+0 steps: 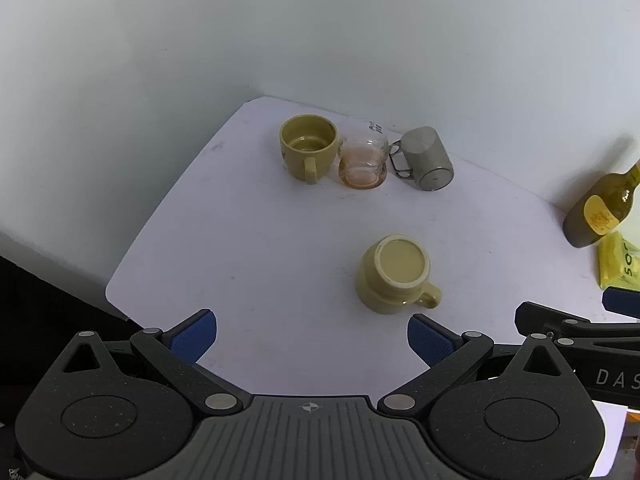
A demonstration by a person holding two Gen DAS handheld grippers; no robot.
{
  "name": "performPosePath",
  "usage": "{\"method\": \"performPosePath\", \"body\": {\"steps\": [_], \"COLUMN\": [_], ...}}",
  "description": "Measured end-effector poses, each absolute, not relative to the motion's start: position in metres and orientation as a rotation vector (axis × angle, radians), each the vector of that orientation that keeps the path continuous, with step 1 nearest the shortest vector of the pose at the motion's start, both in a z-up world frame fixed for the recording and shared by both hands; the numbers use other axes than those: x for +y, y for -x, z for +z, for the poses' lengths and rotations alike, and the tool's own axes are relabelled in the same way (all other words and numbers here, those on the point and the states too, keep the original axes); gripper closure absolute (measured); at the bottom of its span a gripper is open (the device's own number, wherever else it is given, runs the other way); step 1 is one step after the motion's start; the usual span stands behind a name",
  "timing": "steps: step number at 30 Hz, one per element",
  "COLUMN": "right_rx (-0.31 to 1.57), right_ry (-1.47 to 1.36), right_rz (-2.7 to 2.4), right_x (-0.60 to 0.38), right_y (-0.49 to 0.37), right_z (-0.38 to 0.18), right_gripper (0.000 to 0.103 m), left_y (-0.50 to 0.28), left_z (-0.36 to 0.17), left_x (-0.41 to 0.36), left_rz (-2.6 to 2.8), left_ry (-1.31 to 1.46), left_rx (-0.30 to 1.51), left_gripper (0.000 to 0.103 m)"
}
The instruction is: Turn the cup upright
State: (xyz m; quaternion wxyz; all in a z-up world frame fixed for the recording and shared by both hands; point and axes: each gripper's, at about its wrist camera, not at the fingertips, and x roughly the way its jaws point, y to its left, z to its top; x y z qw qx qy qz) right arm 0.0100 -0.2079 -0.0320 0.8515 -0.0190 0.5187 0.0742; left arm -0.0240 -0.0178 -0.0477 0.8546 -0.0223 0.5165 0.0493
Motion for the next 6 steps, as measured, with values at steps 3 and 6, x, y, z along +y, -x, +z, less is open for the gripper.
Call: {"method": "performPosePath", "body": {"steps": [3, 6], "right_rx": [1.091, 1.09], "right_ry": [0.04, 0.041], "right_rz": [0.159, 0.16], "right_x": [-0.2075, -0.2064], "right_y": [-0.0111, -0.0123], "right_z": [-0.0324, -0.0328], "right_gripper": [0.0, 0.0], "left_y": [0.024, 0.0227], "left_z": [-0.0472, -0.0472], "left_x": [-0.0169, -0.0172], "left_rz": [0.107, 0.112], "left_ry": [0.046, 0.043], "left_rx": [1.083, 1.081], "left_gripper": [0.0, 0.0]}}
